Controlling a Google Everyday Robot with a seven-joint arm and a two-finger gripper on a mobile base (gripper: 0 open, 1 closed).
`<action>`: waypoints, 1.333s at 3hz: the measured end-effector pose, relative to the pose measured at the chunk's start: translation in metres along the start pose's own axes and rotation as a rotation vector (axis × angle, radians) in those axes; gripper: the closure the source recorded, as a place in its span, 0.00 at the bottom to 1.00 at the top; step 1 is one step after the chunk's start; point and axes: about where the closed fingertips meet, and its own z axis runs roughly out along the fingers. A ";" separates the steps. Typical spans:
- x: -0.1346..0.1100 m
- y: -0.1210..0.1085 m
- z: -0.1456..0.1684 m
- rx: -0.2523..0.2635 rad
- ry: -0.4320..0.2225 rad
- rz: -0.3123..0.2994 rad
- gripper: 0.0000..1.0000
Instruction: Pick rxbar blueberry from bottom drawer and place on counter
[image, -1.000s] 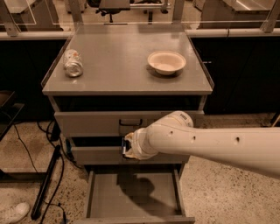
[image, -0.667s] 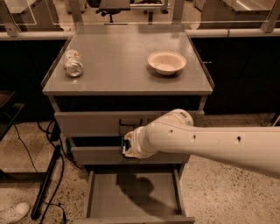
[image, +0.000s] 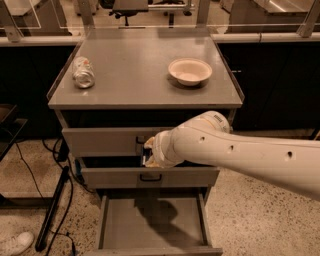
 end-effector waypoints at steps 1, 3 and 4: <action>-0.018 -0.049 -0.047 0.096 0.041 -0.071 1.00; -0.027 -0.076 -0.072 0.141 0.058 -0.107 1.00; -0.043 -0.119 -0.106 0.195 0.087 -0.169 1.00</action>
Offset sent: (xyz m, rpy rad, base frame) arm 0.0139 -0.0025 0.0493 -0.0324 -0.0862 -0.0003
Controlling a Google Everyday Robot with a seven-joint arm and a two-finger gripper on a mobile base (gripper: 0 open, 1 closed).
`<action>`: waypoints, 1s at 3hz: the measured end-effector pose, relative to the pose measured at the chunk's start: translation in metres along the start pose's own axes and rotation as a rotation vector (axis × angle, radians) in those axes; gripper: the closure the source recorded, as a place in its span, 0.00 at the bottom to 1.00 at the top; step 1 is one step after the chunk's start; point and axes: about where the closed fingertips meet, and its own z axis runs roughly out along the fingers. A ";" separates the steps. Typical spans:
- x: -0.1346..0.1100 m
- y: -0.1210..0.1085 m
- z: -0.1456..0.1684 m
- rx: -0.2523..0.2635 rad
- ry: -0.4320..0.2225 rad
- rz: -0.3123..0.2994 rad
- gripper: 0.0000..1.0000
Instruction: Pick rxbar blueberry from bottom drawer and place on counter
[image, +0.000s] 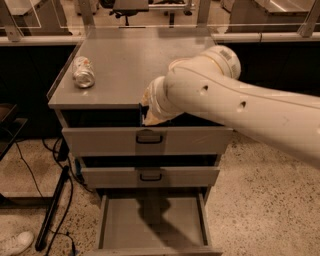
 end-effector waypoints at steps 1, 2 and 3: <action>-0.002 -0.010 -0.005 0.013 0.000 -0.001 1.00; 0.007 -0.025 -0.007 0.029 0.000 0.005 1.00; 0.019 -0.064 -0.005 0.041 0.007 -0.022 1.00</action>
Offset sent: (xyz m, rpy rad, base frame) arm 0.0359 -0.0171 0.0314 0.0296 -0.0361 -0.0223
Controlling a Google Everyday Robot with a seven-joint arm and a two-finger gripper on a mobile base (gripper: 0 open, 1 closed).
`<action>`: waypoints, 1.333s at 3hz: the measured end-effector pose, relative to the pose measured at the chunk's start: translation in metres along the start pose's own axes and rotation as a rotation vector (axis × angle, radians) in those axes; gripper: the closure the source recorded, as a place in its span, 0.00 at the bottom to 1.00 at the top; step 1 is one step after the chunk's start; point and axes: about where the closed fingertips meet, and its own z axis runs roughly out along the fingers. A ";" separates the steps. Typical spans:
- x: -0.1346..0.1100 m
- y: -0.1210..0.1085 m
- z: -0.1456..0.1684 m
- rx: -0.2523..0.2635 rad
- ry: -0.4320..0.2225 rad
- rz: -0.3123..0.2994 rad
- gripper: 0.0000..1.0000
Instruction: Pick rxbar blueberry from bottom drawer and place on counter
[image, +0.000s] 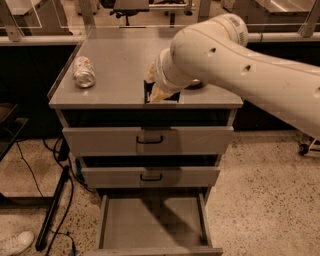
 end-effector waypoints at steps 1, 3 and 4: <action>0.004 -0.047 0.007 0.012 -0.008 -0.030 1.00; 0.001 -0.086 0.014 0.007 -0.046 -0.056 1.00; -0.002 -0.077 0.030 -0.047 -0.098 -0.058 1.00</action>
Offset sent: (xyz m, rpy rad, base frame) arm 0.0968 0.0248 0.0568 -0.0091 0.0152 0.1284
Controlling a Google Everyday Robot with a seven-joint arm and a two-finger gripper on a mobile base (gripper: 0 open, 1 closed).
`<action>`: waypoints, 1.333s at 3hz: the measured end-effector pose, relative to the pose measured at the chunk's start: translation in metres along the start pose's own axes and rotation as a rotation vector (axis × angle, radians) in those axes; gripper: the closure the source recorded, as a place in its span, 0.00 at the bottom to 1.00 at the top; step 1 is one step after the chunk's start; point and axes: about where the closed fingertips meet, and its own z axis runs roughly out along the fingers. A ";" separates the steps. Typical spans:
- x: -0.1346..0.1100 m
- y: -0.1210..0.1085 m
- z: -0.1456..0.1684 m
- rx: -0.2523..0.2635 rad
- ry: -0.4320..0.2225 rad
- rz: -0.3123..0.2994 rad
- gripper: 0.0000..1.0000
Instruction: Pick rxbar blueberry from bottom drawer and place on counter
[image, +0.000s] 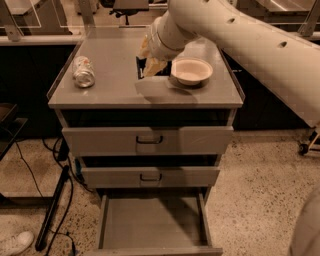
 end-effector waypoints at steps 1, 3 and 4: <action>-0.009 -0.014 0.018 -0.050 -0.106 -0.021 1.00; -0.032 -0.018 0.050 -0.206 -0.249 -0.076 1.00; -0.036 0.000 0.059 -0.309 -0.281 -0.092 1.00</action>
Offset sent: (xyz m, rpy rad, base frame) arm 0.0408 0.0531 0.0021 0.0708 0.1759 0.2904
